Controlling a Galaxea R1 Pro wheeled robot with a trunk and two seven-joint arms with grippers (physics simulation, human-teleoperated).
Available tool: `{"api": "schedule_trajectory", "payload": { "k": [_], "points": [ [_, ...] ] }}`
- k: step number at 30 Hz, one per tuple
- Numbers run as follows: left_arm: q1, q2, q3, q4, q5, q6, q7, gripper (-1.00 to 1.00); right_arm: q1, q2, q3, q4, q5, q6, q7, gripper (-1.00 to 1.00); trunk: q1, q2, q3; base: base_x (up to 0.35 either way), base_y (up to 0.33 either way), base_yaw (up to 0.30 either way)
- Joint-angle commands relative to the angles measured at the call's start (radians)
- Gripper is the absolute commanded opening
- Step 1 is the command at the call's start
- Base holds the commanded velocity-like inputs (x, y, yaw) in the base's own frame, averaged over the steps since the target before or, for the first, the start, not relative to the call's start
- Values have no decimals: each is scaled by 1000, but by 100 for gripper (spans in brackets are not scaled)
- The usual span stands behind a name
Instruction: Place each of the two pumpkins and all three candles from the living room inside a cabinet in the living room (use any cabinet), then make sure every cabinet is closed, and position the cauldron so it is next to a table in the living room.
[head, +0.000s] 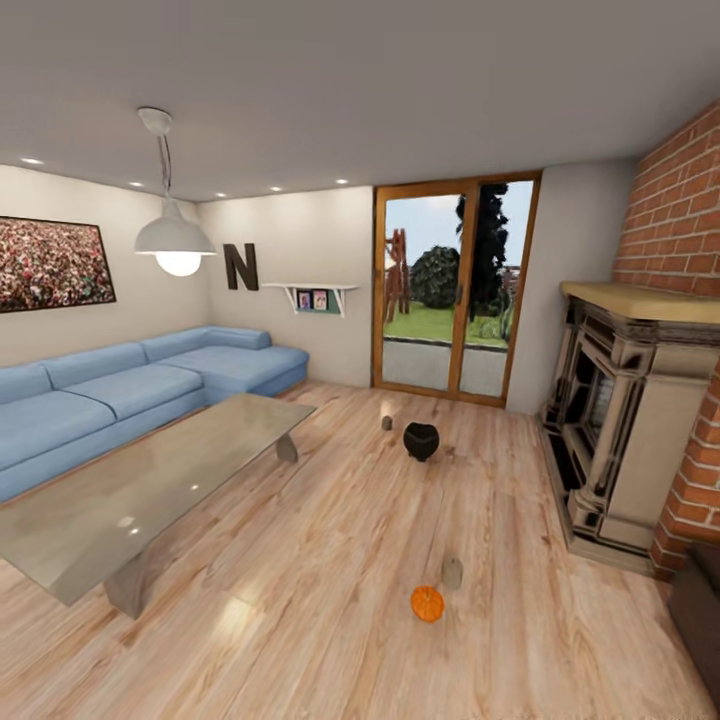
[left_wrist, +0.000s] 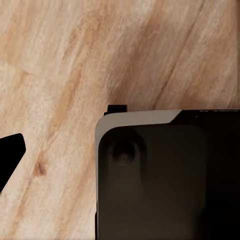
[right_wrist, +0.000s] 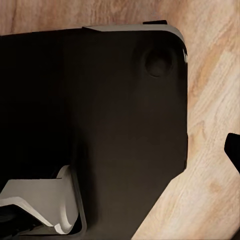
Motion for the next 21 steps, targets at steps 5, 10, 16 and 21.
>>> {"api": "schedule_trajectory", "payload": {
  "k": [5, 10, 16, 21],
  "points": [
    [-1, 0, -1, 1, 0, -3, 0, 100, 0, 1, -7, 0, -2, -1, 0, 100, -19, 34, 17, 0, 0, -240],
    [-1, 0, -3, 1, 0, -3, 0, 100, 1, 0, -7, 0, -3, -1, 1, 100, -38, 69, 35, 0, 0, -242],
    [-1, -1, -3, 1, -1, -3, 0, 100, 1, -4, -7, 0, -3, -1, 3, 100, -61, 111, 57, 0, 0, -242],
    [-1, -1, -3, 1, -1, -3, 0, 100, 1, -3, -7, 0, -3, -1, 4, 100, -80, 146, 75, 0, 0, -242]
  ]
}}
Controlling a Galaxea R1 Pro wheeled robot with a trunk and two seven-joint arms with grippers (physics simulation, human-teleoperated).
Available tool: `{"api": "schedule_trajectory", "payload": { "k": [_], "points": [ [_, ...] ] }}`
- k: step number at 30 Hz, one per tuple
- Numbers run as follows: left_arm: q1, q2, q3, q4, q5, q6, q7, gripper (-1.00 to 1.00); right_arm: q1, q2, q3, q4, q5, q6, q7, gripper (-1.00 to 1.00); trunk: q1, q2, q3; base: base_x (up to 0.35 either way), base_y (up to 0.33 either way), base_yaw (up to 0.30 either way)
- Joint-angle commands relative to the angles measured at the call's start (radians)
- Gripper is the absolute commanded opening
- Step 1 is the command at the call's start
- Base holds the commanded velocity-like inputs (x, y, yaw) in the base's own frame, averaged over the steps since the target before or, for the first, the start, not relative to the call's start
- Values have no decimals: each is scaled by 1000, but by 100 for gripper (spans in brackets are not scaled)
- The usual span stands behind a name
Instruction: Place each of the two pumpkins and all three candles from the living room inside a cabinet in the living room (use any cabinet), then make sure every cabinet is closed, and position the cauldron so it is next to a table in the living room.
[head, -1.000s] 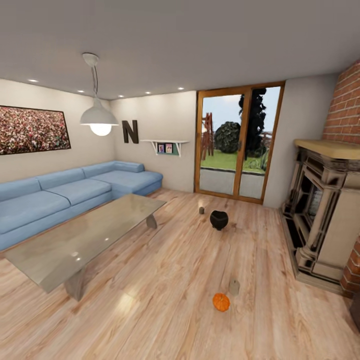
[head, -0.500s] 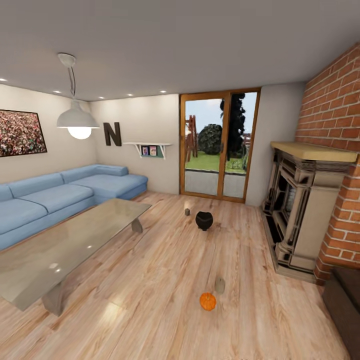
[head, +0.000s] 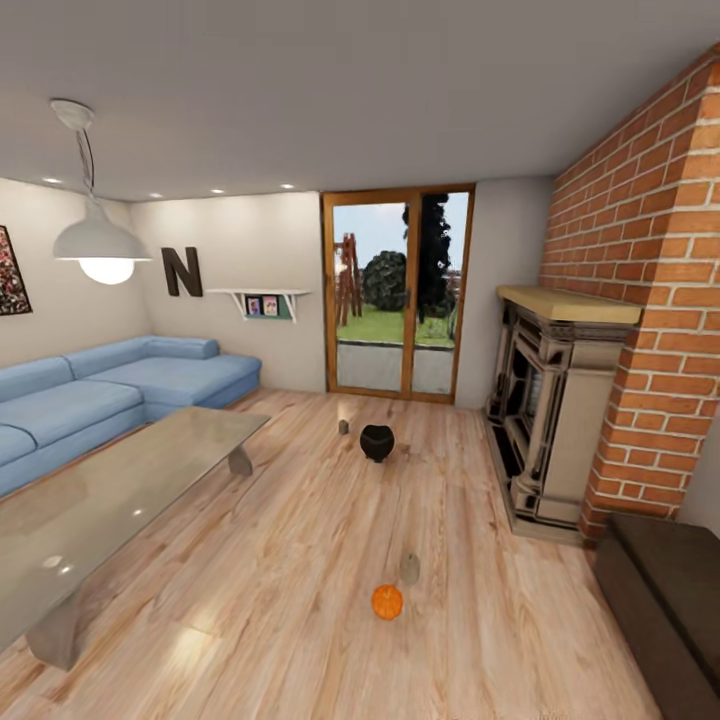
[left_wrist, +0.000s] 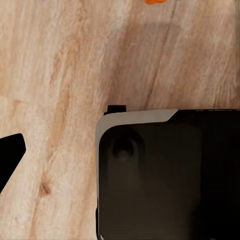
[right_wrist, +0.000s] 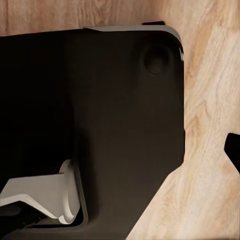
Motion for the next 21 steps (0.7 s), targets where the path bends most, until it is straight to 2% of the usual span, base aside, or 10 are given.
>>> {"api": "schedule_trajectory", "payload": {
  "k": [1, 19, 21],
  "points": [
    [-1, 0, -1, 1, 0, -3, 0, 100, 0, 0, -7, 0, -2, -1, 0, 100, -4, 6, 2, 0, 0, -242],
    [-1, -7, 6, 1, 2, 4, -8, 100, 0, -3, -8, 0, -2, -1, 0, 100, -73, 132, 66, 0, 0, -243],
    [-1, -7, 6, 2, 1, 4, -8, 100, 0, -3, -8, 0, -2, -1, 0, 100, -73, 132, 66, 0, 0, -245]
  ]
}}
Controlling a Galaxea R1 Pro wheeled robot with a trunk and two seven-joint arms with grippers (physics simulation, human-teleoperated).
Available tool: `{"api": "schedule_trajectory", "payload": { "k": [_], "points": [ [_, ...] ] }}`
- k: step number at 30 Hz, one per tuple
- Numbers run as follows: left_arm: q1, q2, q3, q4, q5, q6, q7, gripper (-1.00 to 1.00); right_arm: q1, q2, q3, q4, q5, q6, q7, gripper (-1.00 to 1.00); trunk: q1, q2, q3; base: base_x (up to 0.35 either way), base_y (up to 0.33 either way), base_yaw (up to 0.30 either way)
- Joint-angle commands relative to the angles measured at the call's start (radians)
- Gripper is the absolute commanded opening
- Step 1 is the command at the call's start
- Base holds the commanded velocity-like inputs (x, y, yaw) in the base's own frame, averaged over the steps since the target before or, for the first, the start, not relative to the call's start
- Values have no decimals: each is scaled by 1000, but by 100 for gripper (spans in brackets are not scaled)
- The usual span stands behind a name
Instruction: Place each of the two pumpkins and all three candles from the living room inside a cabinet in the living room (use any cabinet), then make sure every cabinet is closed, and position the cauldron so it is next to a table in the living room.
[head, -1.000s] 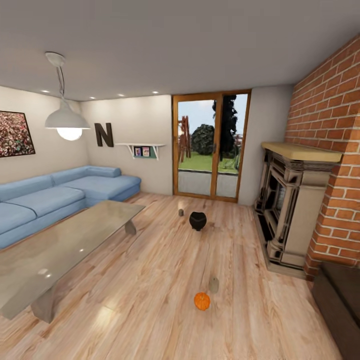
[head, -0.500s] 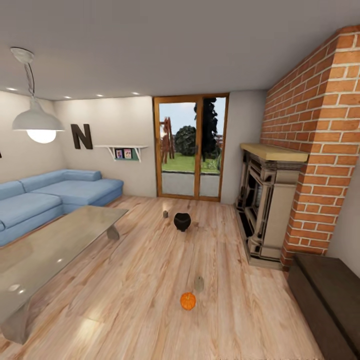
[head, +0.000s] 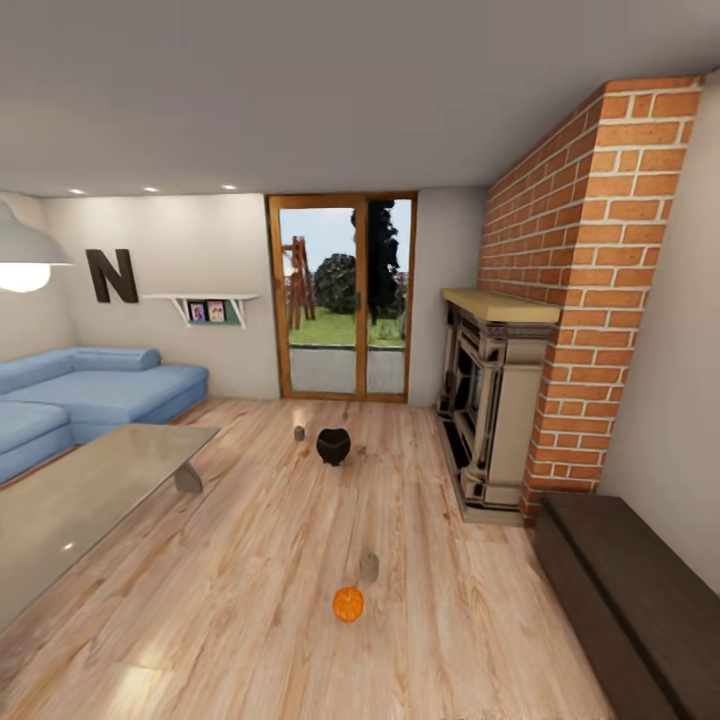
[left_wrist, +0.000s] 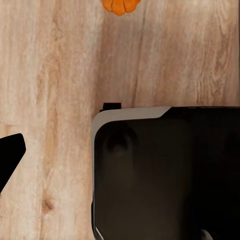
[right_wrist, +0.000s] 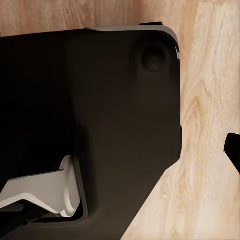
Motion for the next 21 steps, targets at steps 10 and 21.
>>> {"api": "schedule_trajectory", "payload": {
  "k": [10, 21],
  "points": [
    [0, 1, -2, 21, 0, -8, -1, 100, 1, -2, -7, 0, -2, -1, 0, 100, 0, 0, 4, 0, 0, -245],
    [0, 1, -6, 23, -2, -9, -3, 100, 0, -4, -7, 0, -2, -2, 0, 100, 0, 0, 8, 0, 0, -245]
  ]
}}
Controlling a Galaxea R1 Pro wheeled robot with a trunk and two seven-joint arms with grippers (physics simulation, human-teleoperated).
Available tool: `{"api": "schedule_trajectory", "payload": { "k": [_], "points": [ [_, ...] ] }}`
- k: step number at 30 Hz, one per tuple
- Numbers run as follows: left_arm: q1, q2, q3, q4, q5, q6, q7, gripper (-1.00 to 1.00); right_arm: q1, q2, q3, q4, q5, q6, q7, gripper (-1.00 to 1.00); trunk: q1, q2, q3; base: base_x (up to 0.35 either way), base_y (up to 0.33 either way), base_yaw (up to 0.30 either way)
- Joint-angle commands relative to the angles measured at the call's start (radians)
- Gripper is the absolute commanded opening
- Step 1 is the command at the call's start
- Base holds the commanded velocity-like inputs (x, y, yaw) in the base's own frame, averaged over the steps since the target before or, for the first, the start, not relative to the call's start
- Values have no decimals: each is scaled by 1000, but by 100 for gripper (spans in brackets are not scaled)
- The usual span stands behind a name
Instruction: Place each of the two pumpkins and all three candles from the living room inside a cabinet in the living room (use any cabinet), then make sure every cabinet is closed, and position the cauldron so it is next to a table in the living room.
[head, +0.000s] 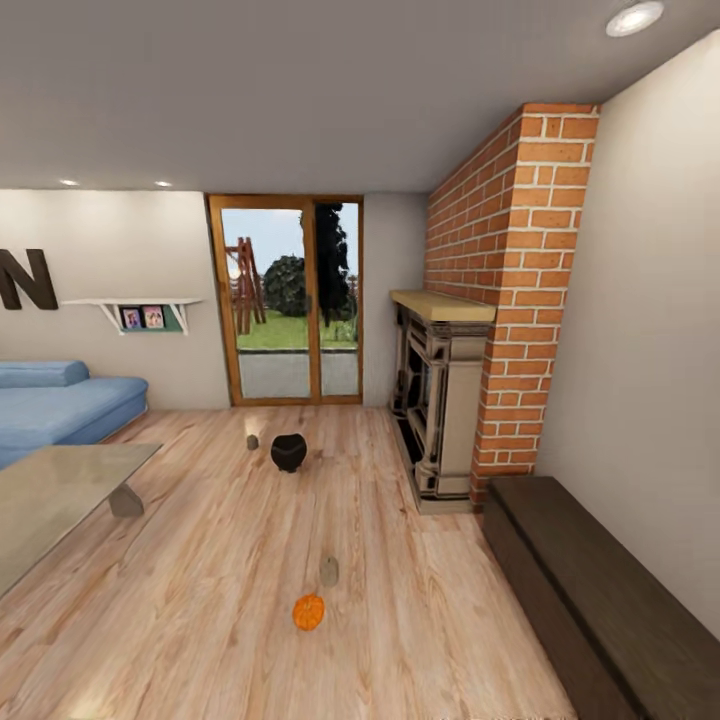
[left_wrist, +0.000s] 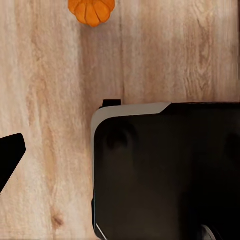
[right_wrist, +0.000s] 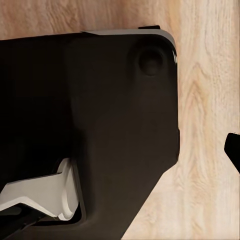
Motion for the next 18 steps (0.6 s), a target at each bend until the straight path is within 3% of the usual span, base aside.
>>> {"api": "schedule_trajectory", "payload": {
  "k": [1, 9, 18],
  "points": [
    [0, 0, 0, 1, 0, -3, -1, 100, 0, 0, -7, 0, -2, -1, 0, 100, 0, 0, 0, 0, 0, -245],
    [0, 0, -1, 1, 0, -3, 0, 100, 0, -2, -8, 0, -3, -1, 1, 100, -30, 56, 28, 0, 0, -245],
    [0, -26, -4, 1, -3, -6, 1, 100, 0, -2, -8, 0, -4, -1, 1, 100, -30, 56, 32, 0, 0, -262]
  ]
}}
